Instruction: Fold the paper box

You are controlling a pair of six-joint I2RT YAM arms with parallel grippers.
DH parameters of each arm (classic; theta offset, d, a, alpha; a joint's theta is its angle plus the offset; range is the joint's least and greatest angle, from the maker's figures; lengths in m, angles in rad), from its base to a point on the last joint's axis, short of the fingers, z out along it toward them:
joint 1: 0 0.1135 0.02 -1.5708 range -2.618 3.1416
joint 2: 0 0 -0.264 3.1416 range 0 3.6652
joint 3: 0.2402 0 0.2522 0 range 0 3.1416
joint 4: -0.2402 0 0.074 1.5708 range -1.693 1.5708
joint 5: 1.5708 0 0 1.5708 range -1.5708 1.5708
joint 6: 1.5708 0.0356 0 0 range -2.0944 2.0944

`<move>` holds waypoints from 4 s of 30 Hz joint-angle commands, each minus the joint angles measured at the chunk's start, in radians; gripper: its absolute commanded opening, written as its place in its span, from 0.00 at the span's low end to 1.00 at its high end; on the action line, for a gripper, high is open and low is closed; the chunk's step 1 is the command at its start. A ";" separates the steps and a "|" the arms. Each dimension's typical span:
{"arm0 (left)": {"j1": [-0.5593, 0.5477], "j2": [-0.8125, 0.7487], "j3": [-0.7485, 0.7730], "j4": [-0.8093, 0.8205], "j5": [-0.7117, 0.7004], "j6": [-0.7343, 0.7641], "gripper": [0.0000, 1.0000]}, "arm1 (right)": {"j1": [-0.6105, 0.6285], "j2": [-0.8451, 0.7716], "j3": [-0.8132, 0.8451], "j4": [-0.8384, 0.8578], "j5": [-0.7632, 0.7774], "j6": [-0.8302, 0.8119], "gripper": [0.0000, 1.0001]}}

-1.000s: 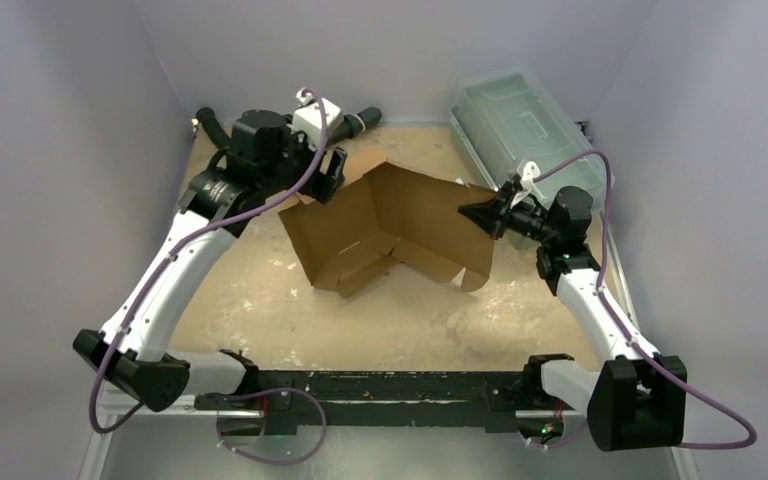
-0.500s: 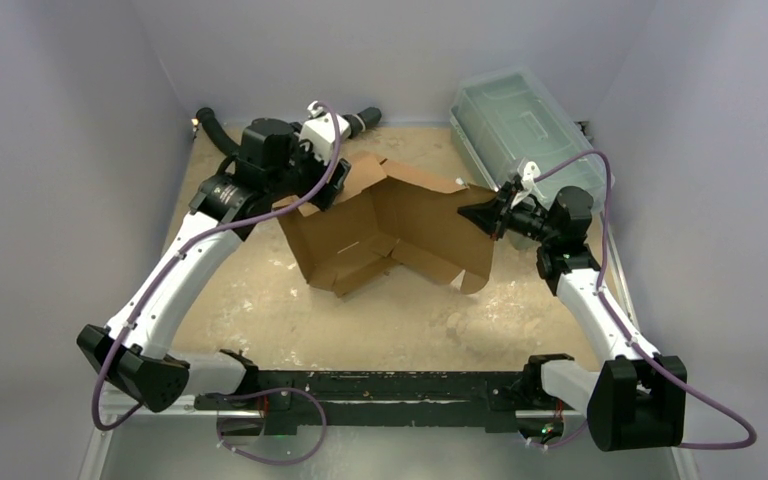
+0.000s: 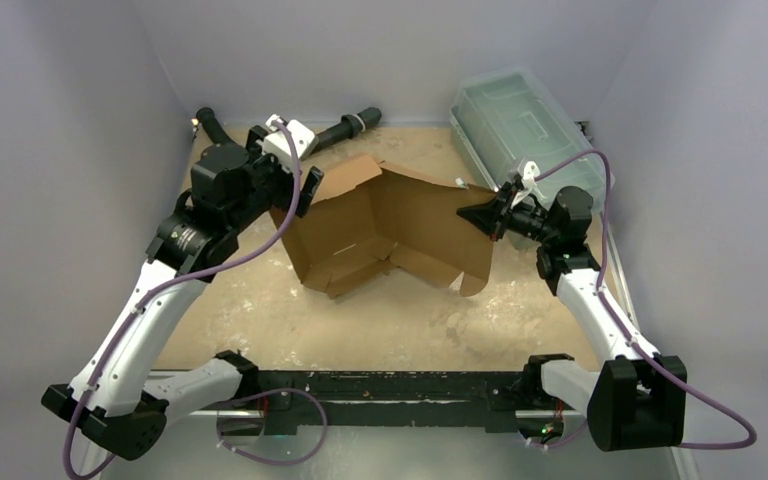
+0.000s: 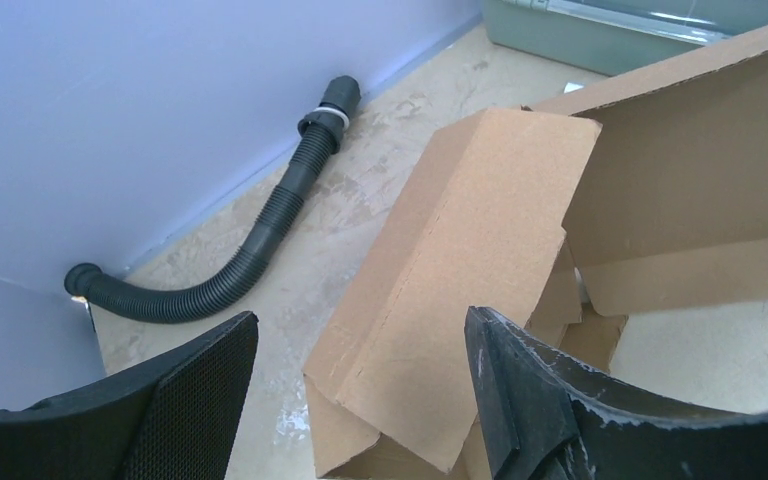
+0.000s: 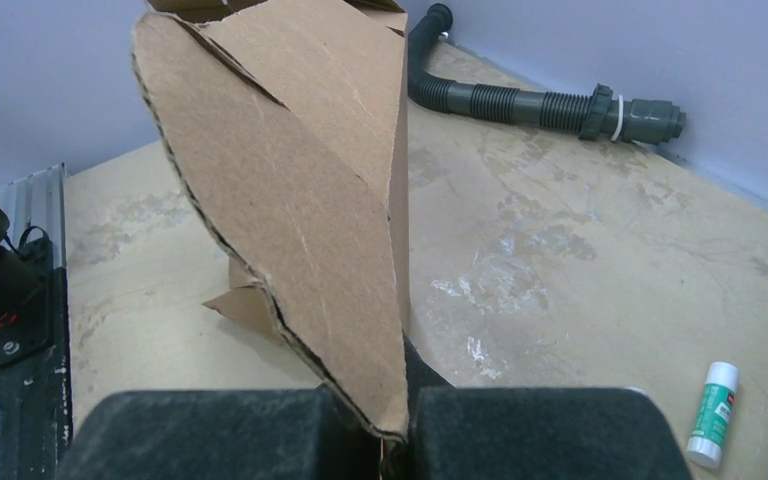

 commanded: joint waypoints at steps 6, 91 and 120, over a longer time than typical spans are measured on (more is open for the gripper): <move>0.000 0.044 0.027 0.039 0.049 0.055 0.73 | -0.003 -0.010 0.051 0.057 -0.034 0.013 0.00; -0.210 -0.122 -0.404 0.423 -0.202 -0.381 0.48 | 0.011 -0.017 0.084 -0.045 0.076 -0.058 0.00; 0.422 -0.333 -0.882 0.773 0.170 -0.743 0.95 | -0.002 -0.014 0.110 -0.103 0.046 -0.121 0.00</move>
